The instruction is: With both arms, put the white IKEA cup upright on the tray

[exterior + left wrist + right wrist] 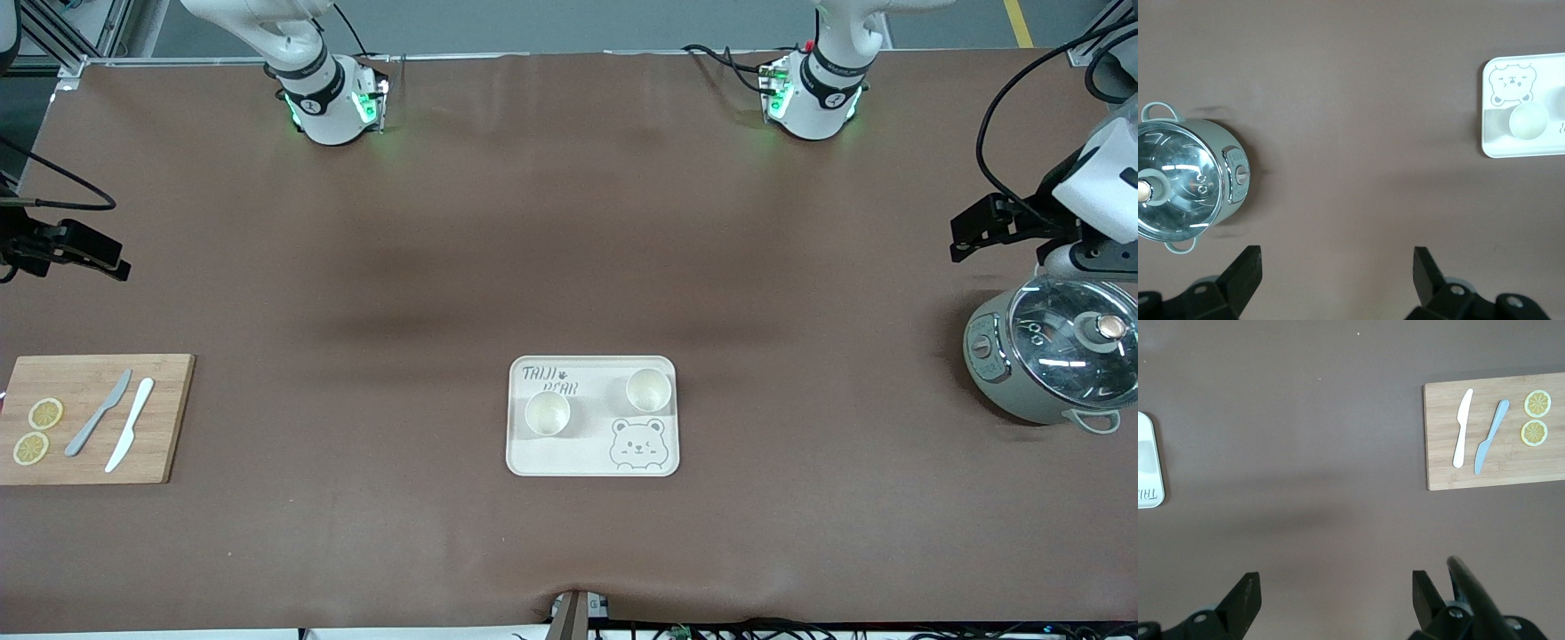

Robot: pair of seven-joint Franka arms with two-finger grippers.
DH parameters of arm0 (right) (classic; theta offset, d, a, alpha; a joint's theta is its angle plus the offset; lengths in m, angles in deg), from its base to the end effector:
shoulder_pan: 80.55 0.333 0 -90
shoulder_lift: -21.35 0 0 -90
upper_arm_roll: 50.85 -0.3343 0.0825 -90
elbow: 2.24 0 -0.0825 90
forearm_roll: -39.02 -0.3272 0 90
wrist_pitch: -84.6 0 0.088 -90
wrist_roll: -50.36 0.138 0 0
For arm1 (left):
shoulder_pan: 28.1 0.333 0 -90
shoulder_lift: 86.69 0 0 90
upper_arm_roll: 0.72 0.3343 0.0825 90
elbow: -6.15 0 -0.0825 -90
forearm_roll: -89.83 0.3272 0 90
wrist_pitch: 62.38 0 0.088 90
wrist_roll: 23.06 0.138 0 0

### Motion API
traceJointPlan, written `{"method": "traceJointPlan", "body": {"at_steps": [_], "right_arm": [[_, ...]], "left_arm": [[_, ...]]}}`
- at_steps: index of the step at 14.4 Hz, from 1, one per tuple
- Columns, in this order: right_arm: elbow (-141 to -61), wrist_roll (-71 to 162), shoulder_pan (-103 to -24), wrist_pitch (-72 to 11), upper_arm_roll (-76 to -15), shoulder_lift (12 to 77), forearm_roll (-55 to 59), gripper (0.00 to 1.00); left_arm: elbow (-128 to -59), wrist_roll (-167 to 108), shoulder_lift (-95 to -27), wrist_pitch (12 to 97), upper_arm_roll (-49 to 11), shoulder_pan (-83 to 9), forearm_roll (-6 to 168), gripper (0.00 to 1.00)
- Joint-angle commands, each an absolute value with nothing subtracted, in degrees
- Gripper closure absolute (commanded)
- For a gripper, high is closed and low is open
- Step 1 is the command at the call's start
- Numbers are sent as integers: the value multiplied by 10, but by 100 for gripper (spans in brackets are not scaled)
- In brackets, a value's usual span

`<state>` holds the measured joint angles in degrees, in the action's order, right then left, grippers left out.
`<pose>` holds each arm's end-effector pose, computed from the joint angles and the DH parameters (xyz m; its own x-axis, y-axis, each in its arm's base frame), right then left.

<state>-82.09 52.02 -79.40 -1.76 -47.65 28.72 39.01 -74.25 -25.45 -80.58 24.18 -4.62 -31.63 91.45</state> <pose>0.5331 -0.0168 0.6130 0.9978 -0.0643 -0.0146 -0.0642 -0.9979 0.0074 0.5236 -0.0619 0.6211 0.9963 -0.0858 0.0020 -0.0857 -0.9961 -0.0209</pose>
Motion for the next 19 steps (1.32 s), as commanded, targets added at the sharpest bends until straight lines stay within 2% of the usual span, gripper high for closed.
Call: {"method": "traceJointPlan", "body": {"at_steps": [1, 2, 3, 17, 19], "right_arm": [[-835, 514, -799, -21, -482, 275, 382, 0], [-835, 514, -798, -21, -482, 276, 382, 0], [-835, 514, -798, -21, -482, 278, 382, 0], [-837, 512, -792, -29, -484, 291, 382, 0], [-837, 513, -792, -29, -484, 291, 382, 0]], "left_arm": [[-743, -246, -815, 231, -7, -359, 919, 0], [-743, -246, -817, 230, 31, -389, 916, 0], [-743, -245, -819, 230, 42, -392, 916, 0], [-744, -218, -812, 231, 42, -383, 918, 0], [-744, -187, -812, 231, 38, -357, 917, 0]]}}
